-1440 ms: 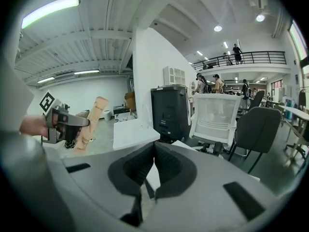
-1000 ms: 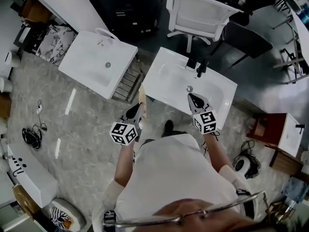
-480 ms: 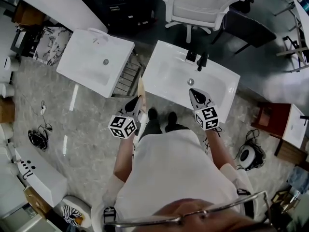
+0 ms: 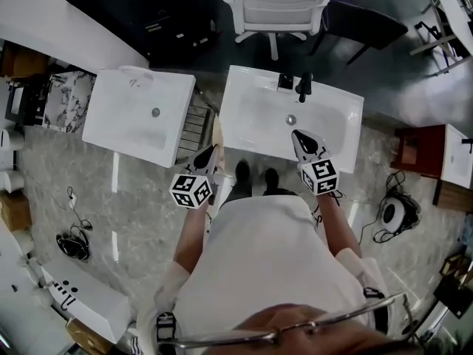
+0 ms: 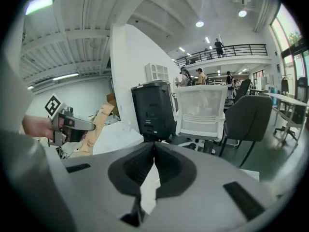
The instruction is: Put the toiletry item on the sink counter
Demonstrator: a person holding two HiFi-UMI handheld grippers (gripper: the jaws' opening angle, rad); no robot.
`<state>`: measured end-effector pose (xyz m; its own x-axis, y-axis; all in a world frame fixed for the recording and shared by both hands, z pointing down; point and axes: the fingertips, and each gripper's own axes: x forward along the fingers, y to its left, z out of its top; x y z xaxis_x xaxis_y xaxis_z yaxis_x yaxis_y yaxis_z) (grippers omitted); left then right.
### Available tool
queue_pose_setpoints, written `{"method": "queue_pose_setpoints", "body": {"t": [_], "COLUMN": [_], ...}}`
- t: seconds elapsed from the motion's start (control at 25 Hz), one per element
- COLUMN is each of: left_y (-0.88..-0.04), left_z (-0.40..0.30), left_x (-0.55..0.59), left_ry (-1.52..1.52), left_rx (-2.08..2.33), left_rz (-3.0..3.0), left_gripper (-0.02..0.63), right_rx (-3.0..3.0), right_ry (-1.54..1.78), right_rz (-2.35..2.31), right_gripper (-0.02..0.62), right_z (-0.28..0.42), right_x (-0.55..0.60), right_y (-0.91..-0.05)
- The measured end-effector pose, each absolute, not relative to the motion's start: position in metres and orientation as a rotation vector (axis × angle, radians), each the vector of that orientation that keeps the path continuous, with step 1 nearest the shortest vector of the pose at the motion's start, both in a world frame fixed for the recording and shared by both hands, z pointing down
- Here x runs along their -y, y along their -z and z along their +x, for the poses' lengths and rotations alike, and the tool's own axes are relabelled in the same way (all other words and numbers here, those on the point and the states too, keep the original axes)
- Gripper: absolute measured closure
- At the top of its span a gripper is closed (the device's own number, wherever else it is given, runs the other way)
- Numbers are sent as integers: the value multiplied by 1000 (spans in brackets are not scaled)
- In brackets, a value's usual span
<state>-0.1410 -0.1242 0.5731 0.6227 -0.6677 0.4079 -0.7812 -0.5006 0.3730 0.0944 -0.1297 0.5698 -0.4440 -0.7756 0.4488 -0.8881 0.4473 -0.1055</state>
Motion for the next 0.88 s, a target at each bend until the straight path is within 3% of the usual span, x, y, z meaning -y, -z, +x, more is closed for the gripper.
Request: {"method": "queue_pose_setpoints", "body": {"t": [0.88], "left_y": [-626], "left_z": [-120], "left_x": [213], "left_ry": [-451], "left_rx": [869], "left_rz": [2380], "left_gripper": [598], "right_rx": [2169], "right_ry": [-519], "right_rz": [1649], "right_gripper": [589], "right_z": [102], "right_x": [145], "right_y": [-579]}}
